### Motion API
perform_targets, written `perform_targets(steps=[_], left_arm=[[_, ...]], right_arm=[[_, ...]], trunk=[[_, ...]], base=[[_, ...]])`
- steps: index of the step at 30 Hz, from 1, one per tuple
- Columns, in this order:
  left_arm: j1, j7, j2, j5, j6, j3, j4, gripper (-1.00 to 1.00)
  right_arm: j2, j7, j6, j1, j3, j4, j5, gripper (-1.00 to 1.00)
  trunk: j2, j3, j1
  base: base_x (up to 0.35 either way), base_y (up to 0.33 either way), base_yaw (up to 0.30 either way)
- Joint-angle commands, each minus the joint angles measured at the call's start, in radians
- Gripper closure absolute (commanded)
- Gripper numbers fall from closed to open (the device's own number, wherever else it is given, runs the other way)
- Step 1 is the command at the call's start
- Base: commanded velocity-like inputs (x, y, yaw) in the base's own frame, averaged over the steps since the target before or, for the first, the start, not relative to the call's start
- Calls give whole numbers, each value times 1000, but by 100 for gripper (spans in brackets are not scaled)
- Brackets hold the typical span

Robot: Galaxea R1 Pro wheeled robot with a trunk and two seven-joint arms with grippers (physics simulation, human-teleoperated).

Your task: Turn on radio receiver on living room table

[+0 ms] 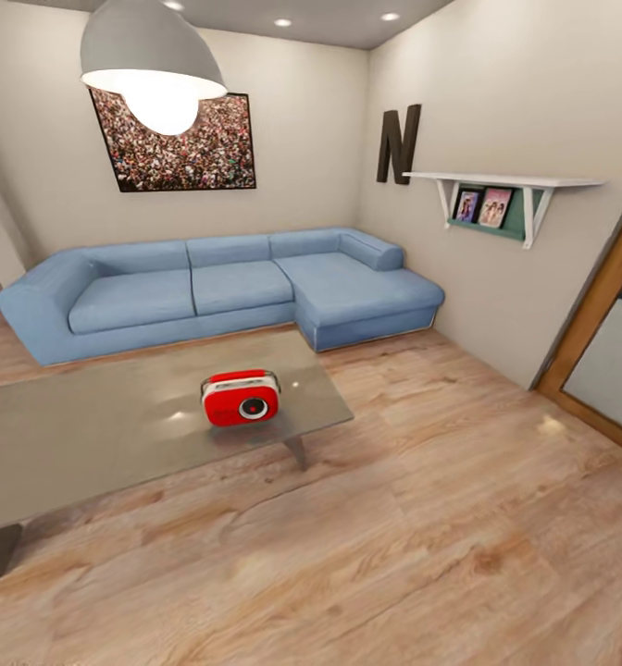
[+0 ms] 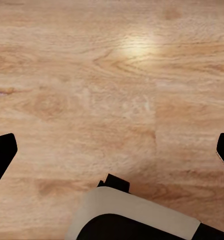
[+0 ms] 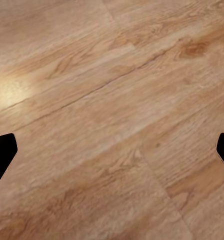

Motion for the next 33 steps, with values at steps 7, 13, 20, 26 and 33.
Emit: perform_targets(steps=[7, 13, 20, 26, 33], left_arm=[[0, 0, 0, 0, 0, 1, 0, -100], [0, -1, 0, 0, 0, 1, 0, -100], [0, -1, 0, 0, 0, 1, -1, -100], [0, -2, 0, 0, 0, 0, -1, -100], [0, -2, 0, 0, 0, 1, -1, -100]], right_arm=[[0, 1, 0, 0, 0, 0, 0, -100], [0, 2, 0, 0, 0, 0, 0, -100], [0, 2, 0, 0, 0, 0, 0, -100], [0, 2, 0, 1, 0, 0, -1, -100], [0, 2, 1, 0, 1, 1, -1, -100]], trunk=[[0, 0, 0], [0, -5, 0], [0, -14, 0], [0, -14, 0], [0, -14, 0]], base=[[244, -219, 146], [245, -219, 7], [245, -219, 0], [177, -156, 0], [19, -17, 26]])
